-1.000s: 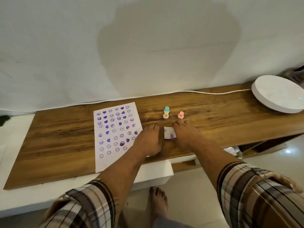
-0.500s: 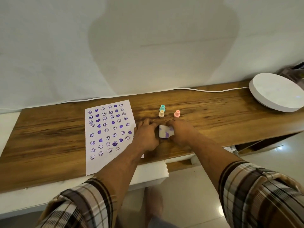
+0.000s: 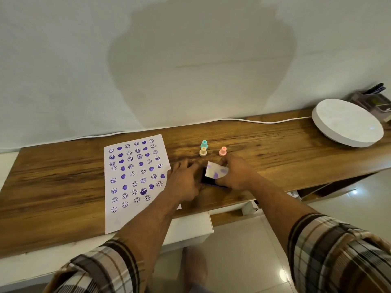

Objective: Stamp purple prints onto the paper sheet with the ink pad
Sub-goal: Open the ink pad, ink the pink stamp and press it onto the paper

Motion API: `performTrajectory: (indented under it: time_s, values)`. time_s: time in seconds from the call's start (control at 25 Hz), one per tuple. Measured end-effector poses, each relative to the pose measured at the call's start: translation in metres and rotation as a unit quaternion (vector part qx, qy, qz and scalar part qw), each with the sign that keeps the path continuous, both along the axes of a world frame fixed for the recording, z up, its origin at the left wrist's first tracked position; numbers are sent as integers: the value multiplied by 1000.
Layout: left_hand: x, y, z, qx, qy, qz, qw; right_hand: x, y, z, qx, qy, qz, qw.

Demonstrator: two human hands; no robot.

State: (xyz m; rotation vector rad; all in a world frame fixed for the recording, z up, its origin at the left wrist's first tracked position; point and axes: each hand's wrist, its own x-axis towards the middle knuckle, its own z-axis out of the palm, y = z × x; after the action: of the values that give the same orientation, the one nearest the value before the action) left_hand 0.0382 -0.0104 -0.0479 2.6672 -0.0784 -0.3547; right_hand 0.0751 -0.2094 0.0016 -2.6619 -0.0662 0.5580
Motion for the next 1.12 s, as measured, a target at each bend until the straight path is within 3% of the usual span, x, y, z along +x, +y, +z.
performTrajectory:
  time_s: [0.2,0.4,0.52,0.6,0.8,0.96,1.12]
  values:
    - [8,0,5,19,10,-24,999,3,-42,8,-26,-77,-117,990]
    - [8,1,3,17,13,-15,1000,-3,-63,-2,-106,-51,-134,984]
    - [8,0,3,16,18,-12,1000,-5,-62,-5,-108,-23,-148,983]
    - [9,1,2,13,24,-10,1000,0,-58,0,-110,-31,-139,984]
    - [9,1,-1,20,12,-3,1000,24,-11,8,-51,-161,-40,985]
    - [9,1,-6,26,-3,-1,1000,37,15,-1,-102,-138,16,985]
    - [11,0,-6,25,-5,4,1000,41,17,-8,-96,-119,-30,988]
